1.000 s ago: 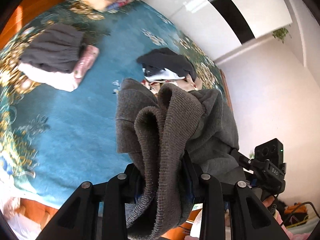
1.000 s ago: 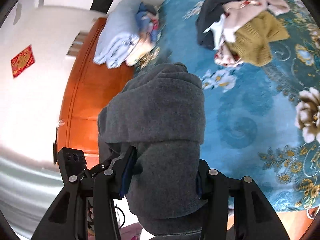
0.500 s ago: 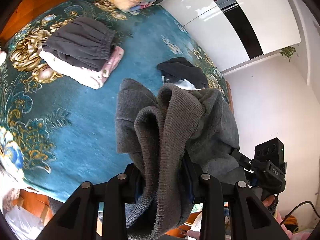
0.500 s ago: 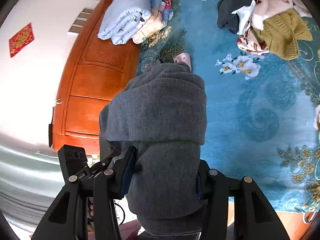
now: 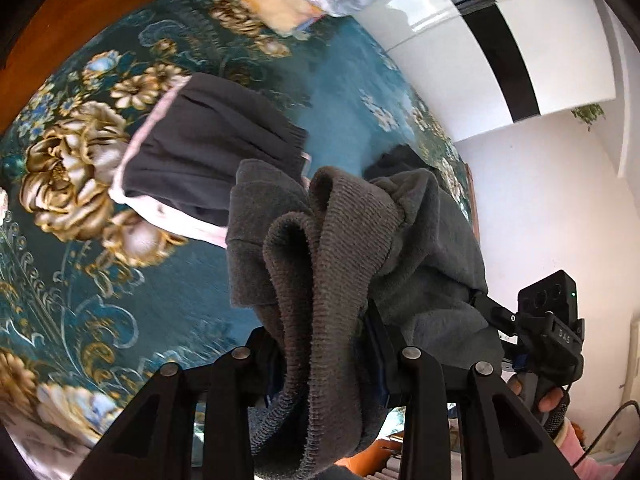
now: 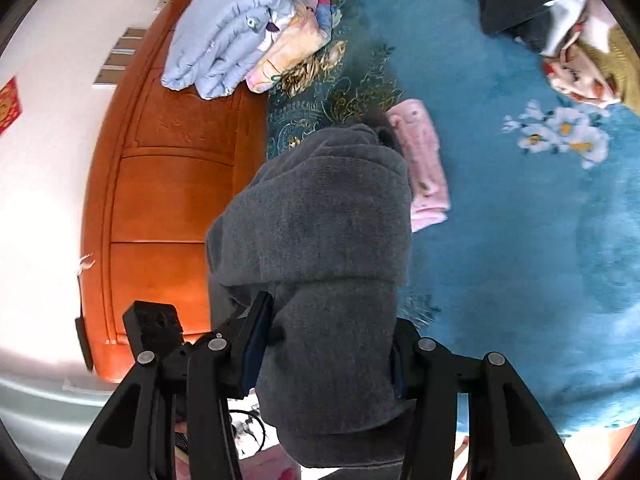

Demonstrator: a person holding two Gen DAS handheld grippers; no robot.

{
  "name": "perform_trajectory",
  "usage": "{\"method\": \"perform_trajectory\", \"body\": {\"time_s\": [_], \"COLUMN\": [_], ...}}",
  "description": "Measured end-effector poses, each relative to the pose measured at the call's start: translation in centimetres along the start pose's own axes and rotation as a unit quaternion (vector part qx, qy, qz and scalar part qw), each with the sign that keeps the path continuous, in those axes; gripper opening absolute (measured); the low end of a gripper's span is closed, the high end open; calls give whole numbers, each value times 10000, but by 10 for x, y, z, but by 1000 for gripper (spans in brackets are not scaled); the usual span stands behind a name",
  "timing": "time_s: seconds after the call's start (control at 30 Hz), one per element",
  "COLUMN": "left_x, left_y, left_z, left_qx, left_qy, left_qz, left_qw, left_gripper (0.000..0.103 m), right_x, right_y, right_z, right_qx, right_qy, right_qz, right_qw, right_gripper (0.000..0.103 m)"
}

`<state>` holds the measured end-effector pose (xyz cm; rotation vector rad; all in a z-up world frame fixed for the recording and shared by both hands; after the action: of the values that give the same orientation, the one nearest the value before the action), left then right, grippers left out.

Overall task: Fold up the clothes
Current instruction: 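Lift the folded sweatshirt with both grippers and carry it to the clothes stack, then lower the folded sweatshirt onto the pink clothes stack and open both grippers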

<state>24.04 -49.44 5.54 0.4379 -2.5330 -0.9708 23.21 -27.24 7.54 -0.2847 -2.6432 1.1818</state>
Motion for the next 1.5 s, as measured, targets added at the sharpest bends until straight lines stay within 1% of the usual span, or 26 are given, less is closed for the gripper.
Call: {"method": "perform_trajectory", "body": {"time_s": [0.17, 0.2, 0.27, 0.43, 0.57, 0.67, 0.73, 0.83, 0.9, 0.97, 1.03, 1.07, 1.1, 1.17, 1.27, 1.3, 1.37, 1.4, 1.43, 1.5], "left_x": [35, 43, 58, 116, 161, 181, 189, 195, 193, 190, 188, 187, 187, 191, 197, 199, 201, 200, 199, 192], "left_y": [-45, -50, -56, -72, -78, -89, -103, -127, -143, -155, -161, -164, -167, -169, -158, -154, -144, -137, -130, -120], "left_z": [15, 18, 24, 42, 60, 74, 88, 109, 118, 122, 122, 120, 117, 103, 68, 56, 37, 30, 26, 30], "left_qx": [44, 74, 140, 256, 309, 333, 378, 490, 525, 508, 412, 441, 498, 561, 700, 746, 824, 854, 814, 553], "left_qy": [-155, -180, -214, -167, -128, -163, -202, -309, -357, -364, -341, -348, -327, -194, 273, 429, 668, 753, 824, 874], "left_qz": [-310, -307, -230, -19, 156, 205, 85, -253, -492, -737, -916, -966, -1002, -1040, -826, -754, -523, -370, -269, -294], "left_qw": [9994, 9993, 9994, 9995, 9993, 9991, 9990, 9980, 9968, 9953, 9944, 9937, 9932, 9928, 9937, 9934, 9930, 9928, 9929, 9942], "left_gripper": [37, 37, 37, 37, 37, 37, 37, 37, 42, 43, 51, 57, 59, 61, 64, 64, 64, 64, 64, 64], "right_x": [14, 19, 28, 62, 91, 109, 117, 126, 129, 129, 125, 123, 121, 119, 121, 123, 131, 133, 135, 135], "right_y": [-15, -16, -20, -36, -44, -44, -38, -26, -15, -3, 5, 9, 11, 10, 0, -4, -19, -29, -42, -71], "right_z": [58, 66, 84, 131, 160, 182, 197, 217, 225, 229, 231, 231, 231, 228, 215, 208, 190, 183, 179, 176], "right_qx": [-277, -322, -407, -500, -617, -732, -815, -1026, -1135, -1176, -1170, -1167, -1159, -1113, -1064, -1097, -1245, -1245, -1215, -1083], "right_qy": [-266, -287, -332, -521, -609, -672, -726, -794, -840, -899, -959, -987, -1010, -1019, -905, -803, -418, -291, -205, -121], "right_qz": [47, 36, 13, -185, -315, -422, -452, -547, -557, -438, -337, -307, -284, -293, -452, -581, -979, -1216, -1498, -2082], "right_qw": [9993, 9991, 9986, 9972, 9957, 9942, 9930, 9900, 9884, 9880, 9879, 9878, 9877, 9881, 9892, 9890, 9865, 9843, 9810, 9720], "right_gripper": [52, 52, 52, 52, 52, 52, 52, 52, 52, 52, 52, 52, 52, 52, 52, 52, 52, 52, 52, 52]}}
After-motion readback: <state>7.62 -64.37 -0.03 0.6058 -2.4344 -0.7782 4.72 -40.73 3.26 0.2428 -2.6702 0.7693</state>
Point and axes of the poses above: each gripper's, at about its wrist camera, not at the fingertips, and z roughly the way its jaws point, y to its right, x to its top, the point moved 8 cm from there along z, roughly the way its jaws point, and after that the axes turned 9 degrees about y, right-handed, at the moved point
